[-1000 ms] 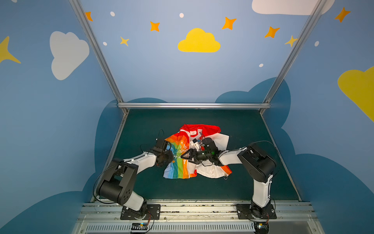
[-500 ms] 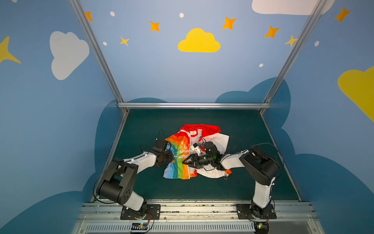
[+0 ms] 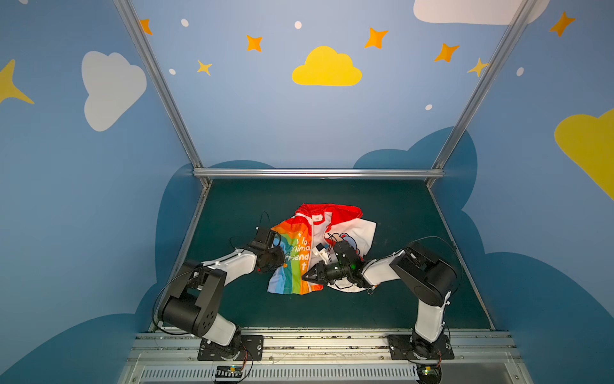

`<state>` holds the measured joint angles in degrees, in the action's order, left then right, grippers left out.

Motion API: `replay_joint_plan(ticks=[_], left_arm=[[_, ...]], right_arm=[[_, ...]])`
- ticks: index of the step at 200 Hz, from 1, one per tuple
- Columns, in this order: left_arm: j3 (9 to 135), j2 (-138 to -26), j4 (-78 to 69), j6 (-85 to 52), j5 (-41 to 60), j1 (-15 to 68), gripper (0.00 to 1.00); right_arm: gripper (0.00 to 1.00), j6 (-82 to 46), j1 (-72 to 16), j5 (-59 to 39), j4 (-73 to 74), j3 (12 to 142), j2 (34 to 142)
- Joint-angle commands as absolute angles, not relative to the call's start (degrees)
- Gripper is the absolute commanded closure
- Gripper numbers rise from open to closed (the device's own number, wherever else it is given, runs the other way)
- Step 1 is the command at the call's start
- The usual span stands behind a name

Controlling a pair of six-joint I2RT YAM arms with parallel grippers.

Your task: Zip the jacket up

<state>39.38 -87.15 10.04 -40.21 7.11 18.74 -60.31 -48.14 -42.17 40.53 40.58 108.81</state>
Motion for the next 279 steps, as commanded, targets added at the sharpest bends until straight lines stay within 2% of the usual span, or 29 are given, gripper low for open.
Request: replay_joint_plan(ticks=[1,16,23,31,56,95,129,169,193,237,279], left_arm=[[39.8,-84.6,17.4,-39.9,7.4,18.7,0.69],[40.6,-80.2,19.9,-39.0,6.2,18.7,0.51],[41.0,-77.4,21.7,-38.7,4.9,18.8,0.39],[41.2,-73.9,23.8,-38.8,3.3,18.7,0.31],[40.8,-62.8,28.0,-39.3,2.1,18.7,0.18],[36.4,-48.8,30.5,-49.9,12.7,18.7,0.12],[27.5,-37.5,23.0,-65.0,20.3,20.4,0.09],[21.7,-30.8,20.4,-72.6,19.3,24.2,0.07],[18.8,-29.4,13.4,-77.5,17.9,27.7,0.06],[16.2,-32.0,5.4,-81.0,13.8,34.2,0.06],[14.0,-34.8,-5.4,-83.1,4.3,36.7,0.08]], right_arm=[[0.95,-61.0,-48.4,-42.1,42.8,40.3,108.5],[1.0,-62.2,-48.4,-41.7,44.2,40.0,107.5],[1.0,-62.5,-48.4,-41.8,44.5,40.1,107.1],[1.0,-62.8,-48.4,-42.0,44.5,40.3,106.7],[1.0,-64.4,-48.6,-42.5,46.1,41.0,105.7],[1.0,-67.9,-48.9,-43.2,49.6,43.3,105.6],[1.0,-69.0,-49.7,-42.0,50.8,45.9,106.1],[1.0,-70.8,-50.4,-39.4,54.1,47.0,107.3],[1.0,-71.9,-50.9,-39.5,55.5,47.7,108.1],[1.0,-73.8,-51.7,-39.8,57.8,49.6,109.9],[1.0,-74.8,-52.0,-39.5,59.3,48.7,110.0]])
